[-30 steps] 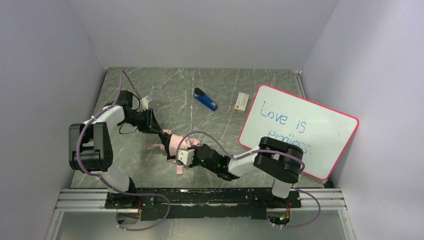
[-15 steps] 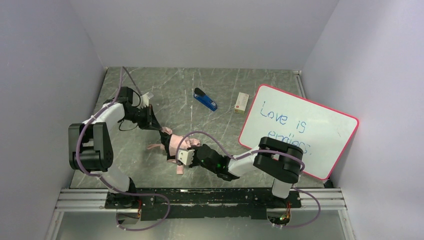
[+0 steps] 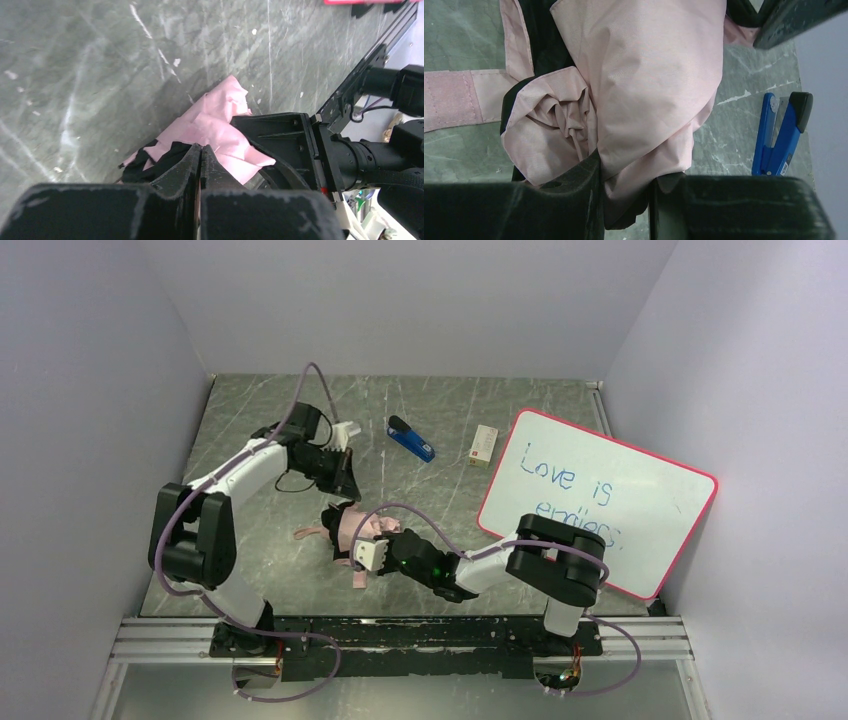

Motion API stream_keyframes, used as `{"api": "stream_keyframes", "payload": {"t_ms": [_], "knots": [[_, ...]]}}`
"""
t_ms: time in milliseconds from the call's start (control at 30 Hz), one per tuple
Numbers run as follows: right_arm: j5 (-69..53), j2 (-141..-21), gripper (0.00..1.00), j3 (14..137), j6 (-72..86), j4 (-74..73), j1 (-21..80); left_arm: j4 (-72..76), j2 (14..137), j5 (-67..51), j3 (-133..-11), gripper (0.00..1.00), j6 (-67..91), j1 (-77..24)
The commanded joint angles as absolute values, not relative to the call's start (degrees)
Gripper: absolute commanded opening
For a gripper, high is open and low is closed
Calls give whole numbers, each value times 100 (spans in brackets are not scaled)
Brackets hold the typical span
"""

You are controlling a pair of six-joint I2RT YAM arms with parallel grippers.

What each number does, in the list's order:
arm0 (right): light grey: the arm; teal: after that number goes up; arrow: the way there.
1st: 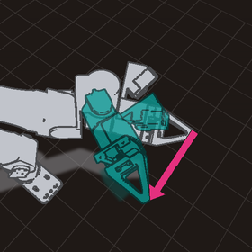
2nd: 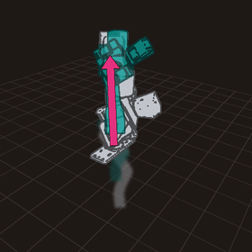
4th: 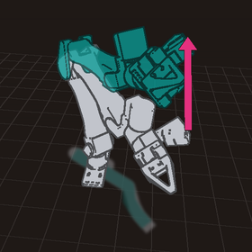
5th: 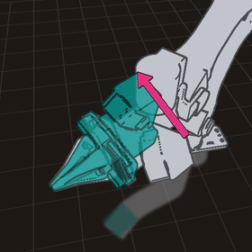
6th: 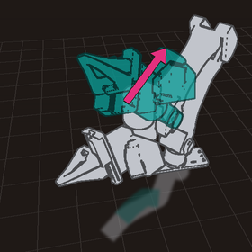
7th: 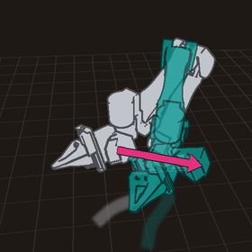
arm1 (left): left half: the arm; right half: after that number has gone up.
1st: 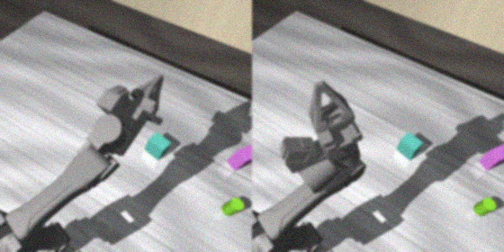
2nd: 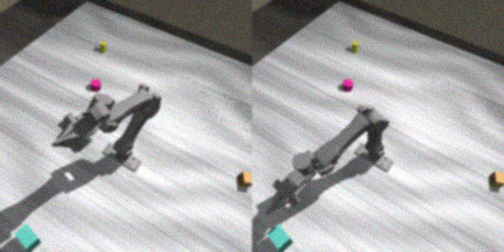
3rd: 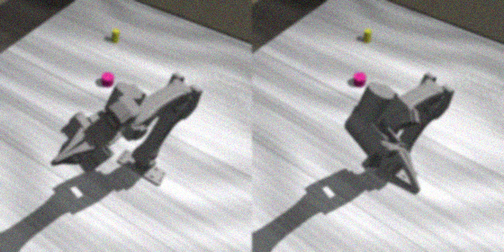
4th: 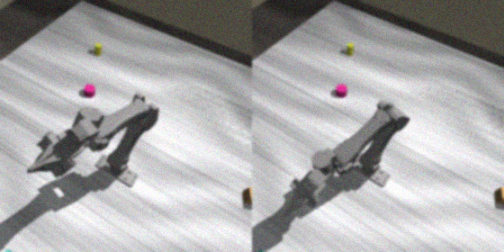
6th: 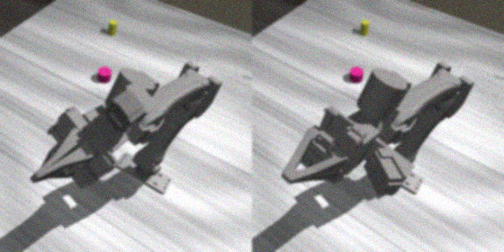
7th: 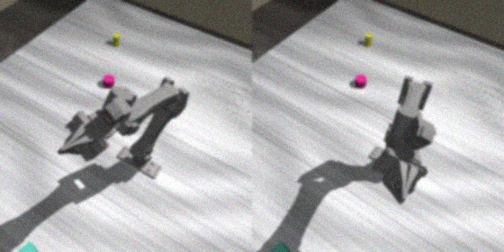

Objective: Put away the umbrella

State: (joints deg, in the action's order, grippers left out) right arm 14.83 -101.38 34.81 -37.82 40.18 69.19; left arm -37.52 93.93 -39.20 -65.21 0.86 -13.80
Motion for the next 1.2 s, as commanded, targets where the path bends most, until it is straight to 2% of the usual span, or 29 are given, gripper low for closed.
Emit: {"api": "stream_keyframes", "payload": {"t_ms": [0, 400, 700, 900, 1167], "knots": [[1292, -10411, 11, 3392, -3839, 3059, 7004, -3471, 9221, -3849, -6816, 5, 70, -1801], [1501, -10397, 11, 3401, -3953, 3106, 7023, -3512, 9679, -3267, -6436, 5, -794, -2701], [2454, -10537, 10, 3327, -4391, 3476, 7190, -3817, 9712, -3115, -6141, 5, -1891, -2874], [3498, -10949, 11, 3264, -4898, 3968, 7550, -3976, 9610, -3388, -5906, 5, -2199, -2985], [4151, -11258, 17, 3414, -4911, 3860, 7853, -4273, 9580, -3259, -6002, 6, -2634, -3309]]}}
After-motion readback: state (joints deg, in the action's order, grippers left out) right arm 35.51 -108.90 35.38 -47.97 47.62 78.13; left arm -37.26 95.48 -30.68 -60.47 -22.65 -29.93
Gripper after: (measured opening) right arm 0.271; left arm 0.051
